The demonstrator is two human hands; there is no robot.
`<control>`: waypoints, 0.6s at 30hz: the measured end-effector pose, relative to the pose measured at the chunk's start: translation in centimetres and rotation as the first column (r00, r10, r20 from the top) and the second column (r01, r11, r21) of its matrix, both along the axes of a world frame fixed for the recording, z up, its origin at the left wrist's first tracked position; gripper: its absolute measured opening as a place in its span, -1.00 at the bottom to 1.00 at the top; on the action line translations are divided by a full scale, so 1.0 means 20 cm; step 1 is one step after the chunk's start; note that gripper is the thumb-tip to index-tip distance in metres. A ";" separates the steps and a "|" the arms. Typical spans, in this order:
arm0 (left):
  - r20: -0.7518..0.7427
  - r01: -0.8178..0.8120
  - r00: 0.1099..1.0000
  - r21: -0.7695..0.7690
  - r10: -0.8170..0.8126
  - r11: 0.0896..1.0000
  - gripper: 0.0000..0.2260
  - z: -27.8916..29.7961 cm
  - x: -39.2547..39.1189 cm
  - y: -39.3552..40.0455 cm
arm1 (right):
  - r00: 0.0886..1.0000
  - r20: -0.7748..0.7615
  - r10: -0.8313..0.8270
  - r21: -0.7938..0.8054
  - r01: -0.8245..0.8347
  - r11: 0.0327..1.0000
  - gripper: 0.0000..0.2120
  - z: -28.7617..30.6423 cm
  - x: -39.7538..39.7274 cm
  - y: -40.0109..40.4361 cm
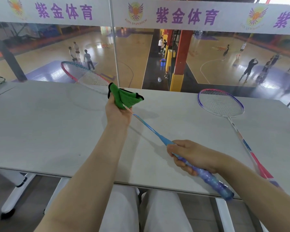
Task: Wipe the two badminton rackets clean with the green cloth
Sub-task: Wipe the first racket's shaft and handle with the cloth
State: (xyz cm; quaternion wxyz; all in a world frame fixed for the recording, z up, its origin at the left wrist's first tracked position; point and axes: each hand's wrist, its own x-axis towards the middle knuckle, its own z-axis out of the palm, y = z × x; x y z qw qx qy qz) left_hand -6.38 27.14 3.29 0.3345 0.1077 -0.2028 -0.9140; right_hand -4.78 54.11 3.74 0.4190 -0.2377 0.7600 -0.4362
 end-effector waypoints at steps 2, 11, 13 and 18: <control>0.012 0.007 1.000 -0.001 -0.007 1.000 -0.85 -0.01 0.00 -0.01 | 0.986 -0.164 0.005 0.044 0.002 0.999 -0.69 0.02 0.03 -0.01; 0.286 -0.007 0.958 -0.034 0.016 0.999 -0.85 0.00 0.00 -0.05 | 0.279 -0.921 0.271 0.334 0.212 0.918 -0.76 -0.03 0.05 -0.04; 0.325 0.001 0.946 -0.064 0.019 0.998 -0.82 0.00 0.01 -0.05 | 0.265 -0.925 0.274 0.330 0.196 0.924 -0.76 -0.06 0.03 -0.05; 0.200 0.041 0.980 -0.093 -0.021 0.995 -0.80 -0.02 0.05 -0.06 | 0.911 -0.407 0.064 0.144 -0.005 0.990 -0.69 -0.01 -0.02 -0.04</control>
